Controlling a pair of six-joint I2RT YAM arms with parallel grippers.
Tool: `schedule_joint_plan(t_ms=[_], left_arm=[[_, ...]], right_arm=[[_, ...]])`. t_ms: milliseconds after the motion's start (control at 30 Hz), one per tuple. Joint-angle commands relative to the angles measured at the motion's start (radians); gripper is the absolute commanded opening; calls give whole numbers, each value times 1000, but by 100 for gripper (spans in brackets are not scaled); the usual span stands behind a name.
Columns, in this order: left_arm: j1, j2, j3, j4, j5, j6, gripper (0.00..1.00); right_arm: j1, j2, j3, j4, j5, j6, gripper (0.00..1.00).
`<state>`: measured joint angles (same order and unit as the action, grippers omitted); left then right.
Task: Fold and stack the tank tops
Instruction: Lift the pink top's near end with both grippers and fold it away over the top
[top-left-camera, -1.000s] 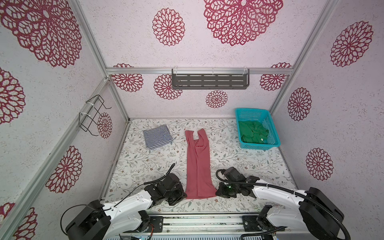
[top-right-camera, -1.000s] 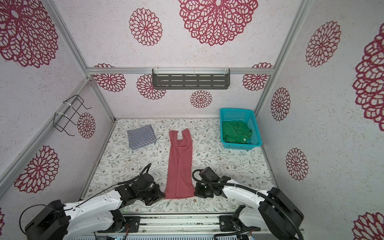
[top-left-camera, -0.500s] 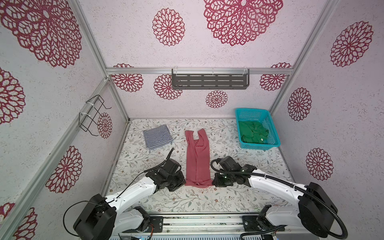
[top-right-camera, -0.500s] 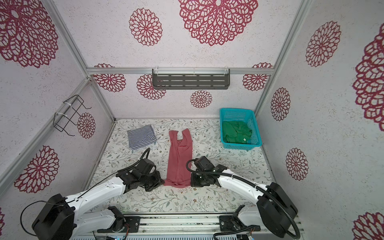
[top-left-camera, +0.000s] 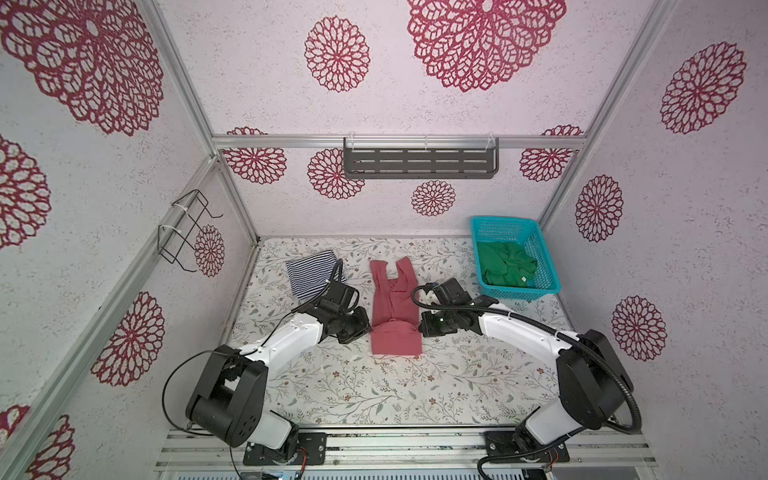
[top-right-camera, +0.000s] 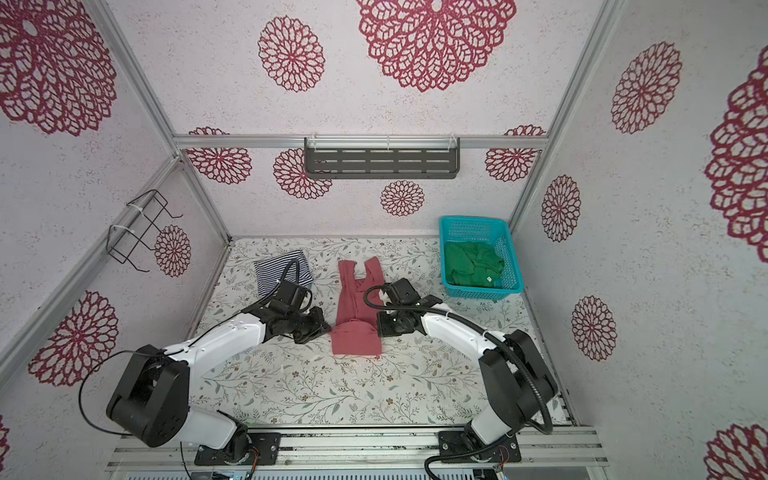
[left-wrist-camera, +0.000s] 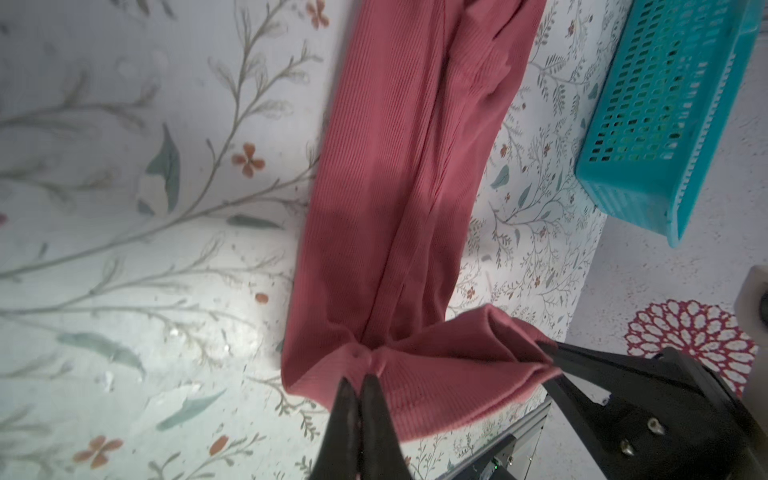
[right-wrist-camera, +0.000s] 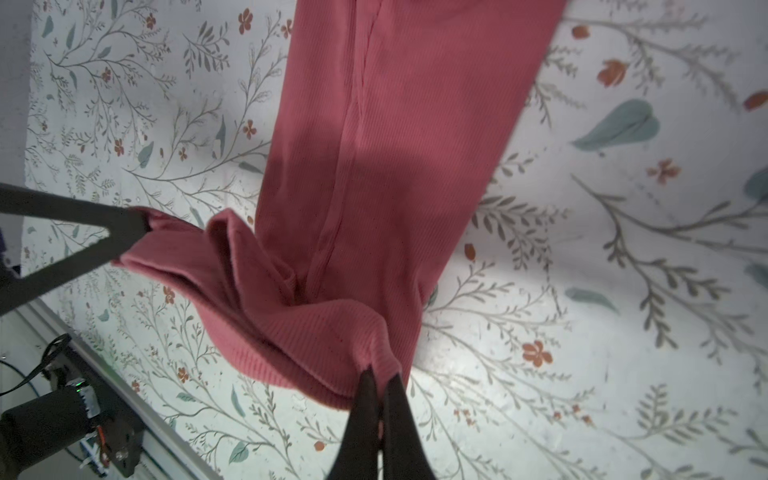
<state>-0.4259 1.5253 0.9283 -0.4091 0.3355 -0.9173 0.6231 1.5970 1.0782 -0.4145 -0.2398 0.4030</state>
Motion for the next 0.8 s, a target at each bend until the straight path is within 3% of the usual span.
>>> schedule_joint_plan(t_ms=[0,467,500,533,567,633,667,767], left_arm=[[36,61,78,-6,24,108,0],[108,387,349,-8,100,221,0],[115,413,379,-9,98,230,0],[126,459,428,-17,91,243,0],[140,500,484,-37,88,256,10],[172,537,582,-68,93,276,38],[182,537,615,-76,85,279,44],[196,505,679,-123,29,306,55]], right_arm=[[-26,46,71,-20,-4,-89,0],[-117,327,284,21,-42,-163,0],[-127,354,314,25,-42,-168,1],[-140,385,349,34,-45,-177,12],[-155,416,392,48,-39,-180,26],[-184,459,469,76,-48,-195,50],[-197,473,507,79,-41,-198,58],[-220,475,611,18,9,-210,61]])
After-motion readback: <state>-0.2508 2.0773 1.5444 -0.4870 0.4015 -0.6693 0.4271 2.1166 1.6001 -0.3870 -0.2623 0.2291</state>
